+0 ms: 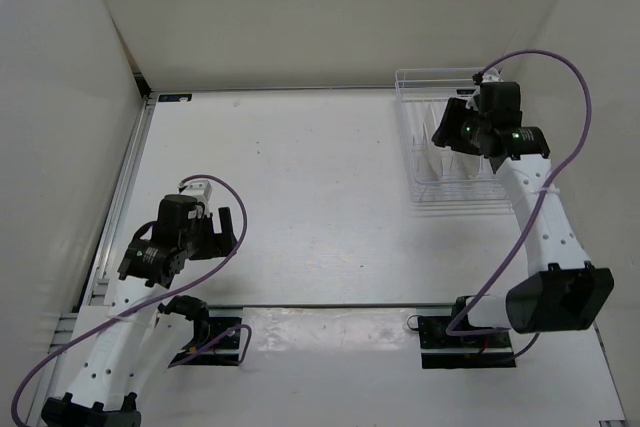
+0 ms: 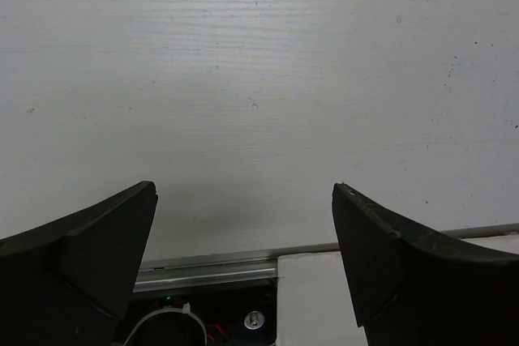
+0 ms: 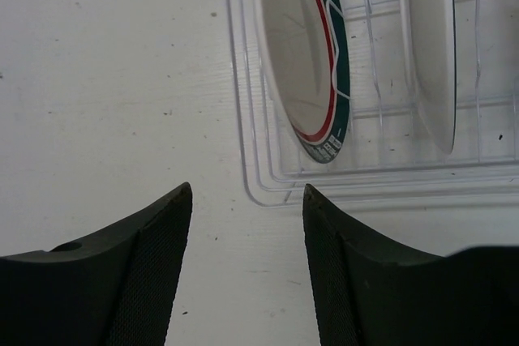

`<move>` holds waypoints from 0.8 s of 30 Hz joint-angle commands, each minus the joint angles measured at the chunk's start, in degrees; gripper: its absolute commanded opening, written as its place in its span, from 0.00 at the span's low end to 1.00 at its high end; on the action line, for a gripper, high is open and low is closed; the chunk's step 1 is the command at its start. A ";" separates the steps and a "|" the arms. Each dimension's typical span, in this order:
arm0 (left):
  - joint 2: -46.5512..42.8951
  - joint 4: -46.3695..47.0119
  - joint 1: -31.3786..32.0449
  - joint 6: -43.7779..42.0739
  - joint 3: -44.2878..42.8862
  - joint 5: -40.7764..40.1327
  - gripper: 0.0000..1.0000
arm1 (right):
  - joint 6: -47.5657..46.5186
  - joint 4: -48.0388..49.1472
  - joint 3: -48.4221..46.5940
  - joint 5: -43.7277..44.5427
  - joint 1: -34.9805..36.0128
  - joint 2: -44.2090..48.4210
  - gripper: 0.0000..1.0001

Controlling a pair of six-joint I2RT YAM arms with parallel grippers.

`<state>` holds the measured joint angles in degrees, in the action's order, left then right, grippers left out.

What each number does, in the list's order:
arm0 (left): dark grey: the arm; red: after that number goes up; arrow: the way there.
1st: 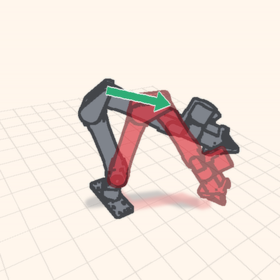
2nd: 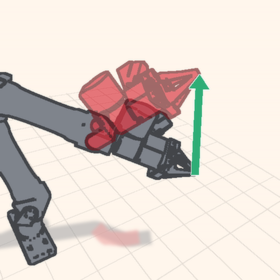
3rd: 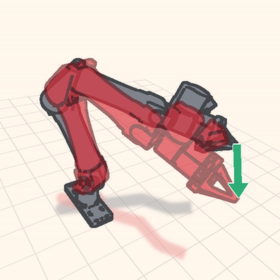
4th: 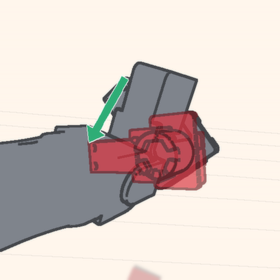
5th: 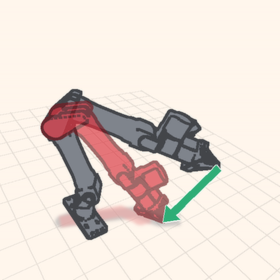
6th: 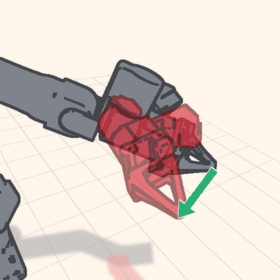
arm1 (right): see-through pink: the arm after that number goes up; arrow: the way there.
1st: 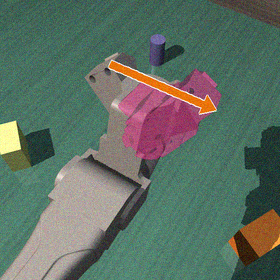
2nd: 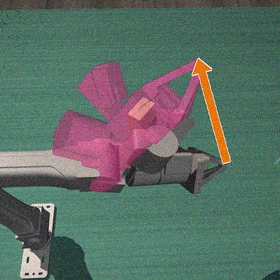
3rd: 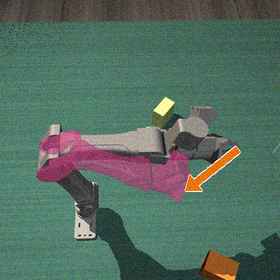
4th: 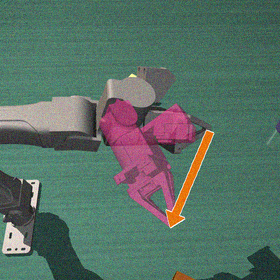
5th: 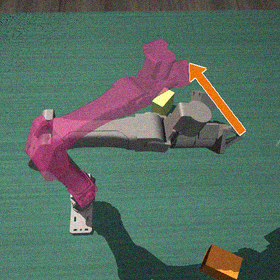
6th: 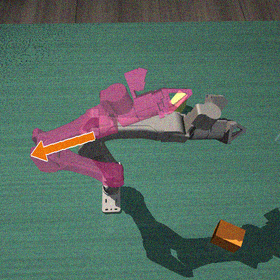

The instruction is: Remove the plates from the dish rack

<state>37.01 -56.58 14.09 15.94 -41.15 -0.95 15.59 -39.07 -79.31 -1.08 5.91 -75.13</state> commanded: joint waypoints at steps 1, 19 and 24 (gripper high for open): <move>-0.54 0.15 0.24 0.05 -0.43 0.60 1.00 | -2.41 0.66 -2.34 3.10 0.15 -3.25 0.60; 1.48 0.59 0.15 0.05 -0.43 0.51 1.00 | -6.19 7.17 -6.91 2.66 0.24 -16.53 0.42; 2.44 0.94 0.15 0.05 -0.69 0.16 1.00 | -6.28 6.46 -10.07 2.49 0.24 -19.79 0.33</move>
<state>39.16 -56.53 14.09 15.94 -41.15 -0.91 10.00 -34.02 -85.89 1.26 6.09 -94.28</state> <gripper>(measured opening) 1.000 0.338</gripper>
